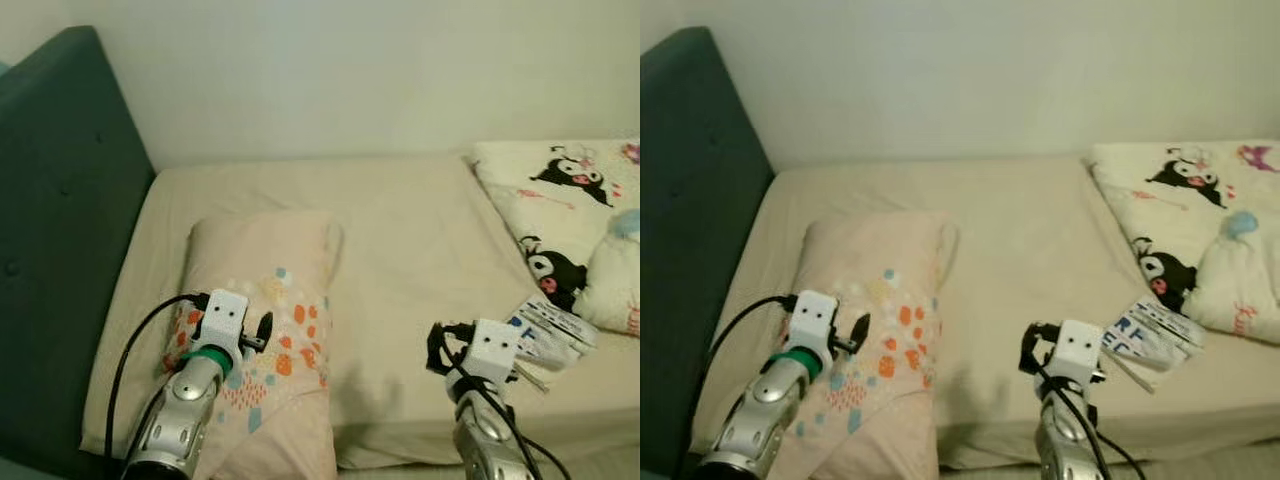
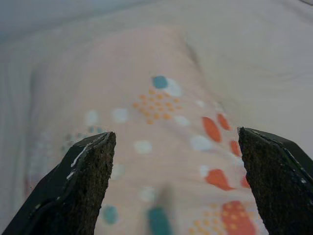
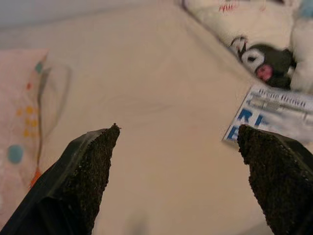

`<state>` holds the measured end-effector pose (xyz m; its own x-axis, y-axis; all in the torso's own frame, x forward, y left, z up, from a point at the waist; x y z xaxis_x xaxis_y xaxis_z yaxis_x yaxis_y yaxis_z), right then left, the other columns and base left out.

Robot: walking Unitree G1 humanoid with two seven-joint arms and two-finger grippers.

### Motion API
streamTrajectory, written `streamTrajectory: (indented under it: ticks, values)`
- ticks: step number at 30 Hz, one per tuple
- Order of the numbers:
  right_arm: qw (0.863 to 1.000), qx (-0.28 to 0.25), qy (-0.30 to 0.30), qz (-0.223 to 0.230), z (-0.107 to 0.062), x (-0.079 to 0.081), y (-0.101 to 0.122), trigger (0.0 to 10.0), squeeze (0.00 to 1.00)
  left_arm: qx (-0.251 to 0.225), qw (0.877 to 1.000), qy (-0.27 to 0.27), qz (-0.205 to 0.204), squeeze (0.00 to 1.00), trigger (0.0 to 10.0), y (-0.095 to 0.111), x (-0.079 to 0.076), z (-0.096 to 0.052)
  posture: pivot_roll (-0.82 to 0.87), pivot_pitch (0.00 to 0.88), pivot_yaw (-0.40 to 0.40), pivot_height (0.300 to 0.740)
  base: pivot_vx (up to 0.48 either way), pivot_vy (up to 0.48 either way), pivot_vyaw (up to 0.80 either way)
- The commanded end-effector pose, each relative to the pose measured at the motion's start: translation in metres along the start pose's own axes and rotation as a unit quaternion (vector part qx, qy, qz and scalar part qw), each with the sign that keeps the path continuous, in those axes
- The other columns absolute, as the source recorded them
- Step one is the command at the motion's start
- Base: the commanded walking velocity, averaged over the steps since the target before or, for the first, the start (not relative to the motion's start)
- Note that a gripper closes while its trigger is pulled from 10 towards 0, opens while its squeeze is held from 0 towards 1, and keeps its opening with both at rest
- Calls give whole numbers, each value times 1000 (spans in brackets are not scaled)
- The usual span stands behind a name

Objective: Clean up the room

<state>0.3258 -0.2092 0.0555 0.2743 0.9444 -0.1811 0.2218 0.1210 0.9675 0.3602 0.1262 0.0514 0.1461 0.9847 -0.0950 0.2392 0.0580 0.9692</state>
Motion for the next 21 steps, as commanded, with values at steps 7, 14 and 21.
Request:
streamTrajectory:
  ticks: [7, 14, 21]
  values:
    - [995, -18, 43, -89, 7, 22, 6, 10000, 0, 14, 999, -35, 26, 0, 10000, -15, -11, -13, 42, 36, 22, 740, 0, 0, 0]
    - [994, -9, 85, -62, 11, 30, 6, 10000, 0, 5, 1000, 21, 1, 0, 10000, -10, 19, -16, 60, 18, -11, 740, 0, 0, 0]
    - [996, -2, 83, -20, 4, 24, 4, 10000, 0, -4, 1000, 24, 1, 0, 10000, -5, 23, -18, 60, 21, 4, 740, 0, 0, 0]
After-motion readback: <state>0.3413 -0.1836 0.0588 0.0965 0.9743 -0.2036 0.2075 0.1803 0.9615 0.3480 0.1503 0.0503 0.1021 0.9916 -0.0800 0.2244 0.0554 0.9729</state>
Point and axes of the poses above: a point about 5 cm out from each wrist's last joint towards the gripper, its own z axis pointing out of the wrist towards the gripper, its own y axis along the axis of the wrist's last joint, x = y × z, the point moved 6 cm from there along z, pointing out of the wrist towards the gripper, and after that the axes turned 12 degrees about -z, right-handed, at the moved point
